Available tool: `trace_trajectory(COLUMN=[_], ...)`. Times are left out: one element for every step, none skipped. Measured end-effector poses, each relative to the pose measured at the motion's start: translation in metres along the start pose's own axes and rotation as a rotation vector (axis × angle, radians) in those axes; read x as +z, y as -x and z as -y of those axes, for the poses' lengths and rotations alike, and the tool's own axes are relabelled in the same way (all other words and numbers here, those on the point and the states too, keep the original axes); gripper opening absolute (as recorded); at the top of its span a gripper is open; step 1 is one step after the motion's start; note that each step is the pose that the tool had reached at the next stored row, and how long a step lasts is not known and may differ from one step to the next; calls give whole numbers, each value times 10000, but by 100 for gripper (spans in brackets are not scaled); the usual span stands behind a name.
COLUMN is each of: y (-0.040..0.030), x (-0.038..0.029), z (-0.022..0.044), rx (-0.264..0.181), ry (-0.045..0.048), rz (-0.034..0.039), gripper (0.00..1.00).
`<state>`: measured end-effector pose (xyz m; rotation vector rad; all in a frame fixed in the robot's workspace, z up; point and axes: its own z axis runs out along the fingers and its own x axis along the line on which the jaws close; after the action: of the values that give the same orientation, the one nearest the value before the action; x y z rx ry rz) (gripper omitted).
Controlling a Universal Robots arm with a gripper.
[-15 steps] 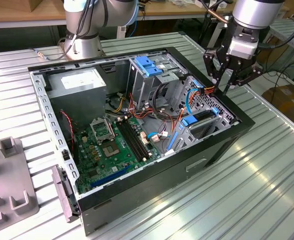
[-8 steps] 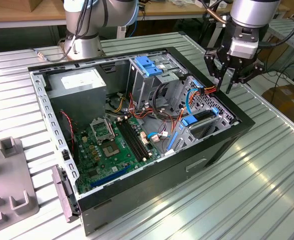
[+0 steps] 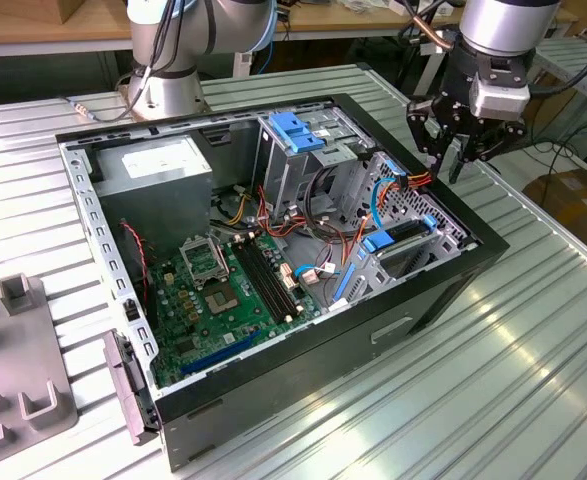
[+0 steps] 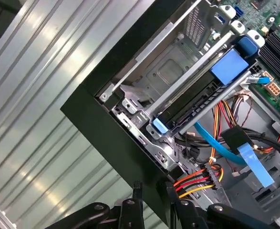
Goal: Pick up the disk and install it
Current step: 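Insert the first disk wire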
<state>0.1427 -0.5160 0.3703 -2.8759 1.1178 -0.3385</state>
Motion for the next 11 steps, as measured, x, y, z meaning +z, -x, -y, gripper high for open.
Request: trace_trajectory(y=[2,4,8,12,23,28,36,37,38,44,48], x=[0,1,2,2,0,0,1,2,4,11,19], z=[2,4,7,12,20,23,27,27,26,21,18], rx=[-317,-631,-797,-907,-1006,-1044,-1128,-1164,-1222,-1405,-1611], ry=[-61,-119,-149,-166,-180,-185,-201,-208,-221,-257,-296], rz=[37,71,88,98,105,108,117,121,128,151,174], gripper=[31,31,31,31,31,31,31,31,31,31,31])
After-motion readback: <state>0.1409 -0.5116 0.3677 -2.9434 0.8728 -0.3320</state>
